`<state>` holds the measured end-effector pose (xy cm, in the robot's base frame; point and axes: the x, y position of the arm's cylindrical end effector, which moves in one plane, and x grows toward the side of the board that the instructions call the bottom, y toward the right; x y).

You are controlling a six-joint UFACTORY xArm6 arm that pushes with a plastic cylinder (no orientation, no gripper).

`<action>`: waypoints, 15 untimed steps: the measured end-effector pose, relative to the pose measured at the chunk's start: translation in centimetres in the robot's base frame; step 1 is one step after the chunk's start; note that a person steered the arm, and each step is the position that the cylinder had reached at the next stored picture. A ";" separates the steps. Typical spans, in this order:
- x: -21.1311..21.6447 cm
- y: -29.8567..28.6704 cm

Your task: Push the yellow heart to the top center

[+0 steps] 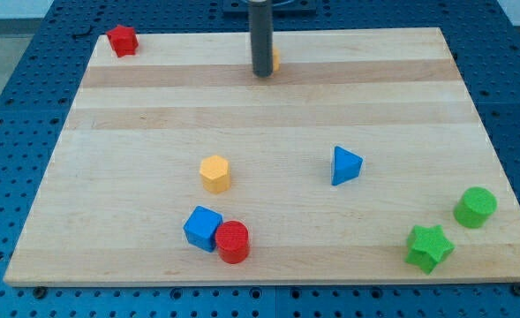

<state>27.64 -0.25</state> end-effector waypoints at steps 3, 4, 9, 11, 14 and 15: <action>0.0 3.4; -3.2 4.2; -1.5 2.8; -2.7 0.2; 1.0 -4.4; -0.3 -5.5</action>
<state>27.32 -5.76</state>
